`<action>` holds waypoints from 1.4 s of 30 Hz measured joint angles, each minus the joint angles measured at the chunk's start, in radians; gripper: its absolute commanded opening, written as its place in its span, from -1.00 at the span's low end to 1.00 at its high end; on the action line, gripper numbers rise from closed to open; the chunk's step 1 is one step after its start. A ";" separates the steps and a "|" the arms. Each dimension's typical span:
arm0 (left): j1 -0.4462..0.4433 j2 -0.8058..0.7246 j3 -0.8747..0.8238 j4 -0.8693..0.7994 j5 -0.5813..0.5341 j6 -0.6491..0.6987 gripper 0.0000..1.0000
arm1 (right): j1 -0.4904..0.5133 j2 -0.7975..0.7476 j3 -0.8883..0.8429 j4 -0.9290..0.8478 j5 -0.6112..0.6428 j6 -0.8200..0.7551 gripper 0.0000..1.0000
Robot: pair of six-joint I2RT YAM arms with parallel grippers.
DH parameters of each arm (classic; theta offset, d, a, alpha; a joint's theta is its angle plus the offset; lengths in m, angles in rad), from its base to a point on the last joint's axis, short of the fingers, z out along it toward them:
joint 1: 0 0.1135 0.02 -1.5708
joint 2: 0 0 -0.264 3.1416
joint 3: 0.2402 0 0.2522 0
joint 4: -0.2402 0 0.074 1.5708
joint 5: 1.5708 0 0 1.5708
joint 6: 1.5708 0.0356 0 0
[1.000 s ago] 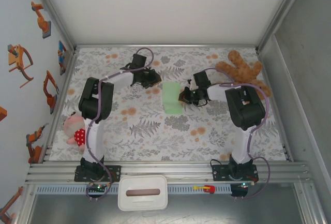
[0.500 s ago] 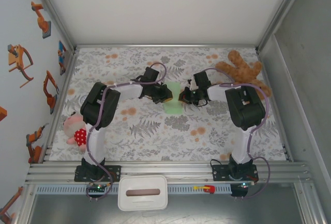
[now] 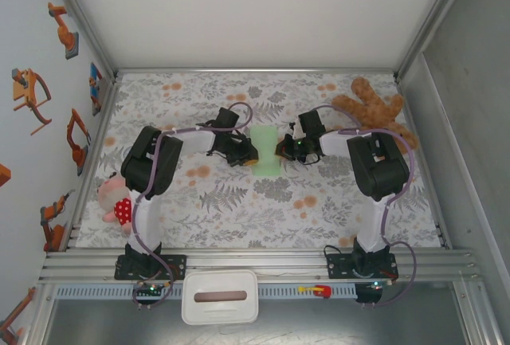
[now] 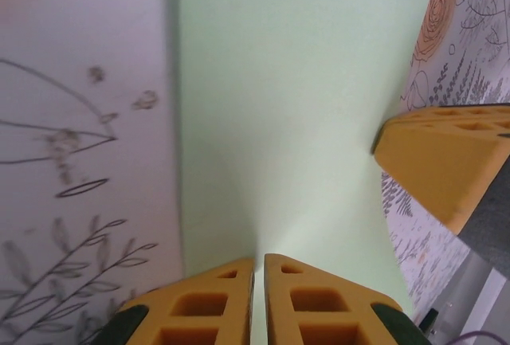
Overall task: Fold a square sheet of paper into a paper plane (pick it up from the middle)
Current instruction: First fold the square sheet of paper in half at the center of the table.
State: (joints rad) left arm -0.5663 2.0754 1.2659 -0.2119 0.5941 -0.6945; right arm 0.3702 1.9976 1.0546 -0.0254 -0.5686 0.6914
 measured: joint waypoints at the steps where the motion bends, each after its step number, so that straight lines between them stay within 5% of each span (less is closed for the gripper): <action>1: 0.008 -0.008 -0.010 -0.003 0.002 0.011 -0.72 | 0.000 0.000 0.000 0.000 0.000 0.000 -1.00; 8: 0.077 -0.109 -0.115 -0.035 -0.025 0.036 -0.72 | 0.000 0.000 0.000 0.001 0.000 0.000 -1.00; 20: -0.061 -0.073 -0.034 0.058 -0.019 -0.044 -0.73 | 0.000 0.000 -0.002 0.004 0.000 0.004 -1.00; 30: -0.058 -0.048 -0.086 0.071 -0.014 -0.047 -0.72 | 0.000 0.000 -0.002 0.005 0.000 0.004 -1.00; 42: -0.021 -0.200 -0.201 -0.027 -0.049 0.001 -0.71 | 0.000 0.000 -0.002 0.005 0.000 0.005 -1.00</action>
State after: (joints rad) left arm -0.5873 1.8751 1.0645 -0.2386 0.5449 -0.6937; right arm 0.3702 1.9972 1.0527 -0.0204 -0.5690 0.6960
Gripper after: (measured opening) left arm 0.141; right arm 0.049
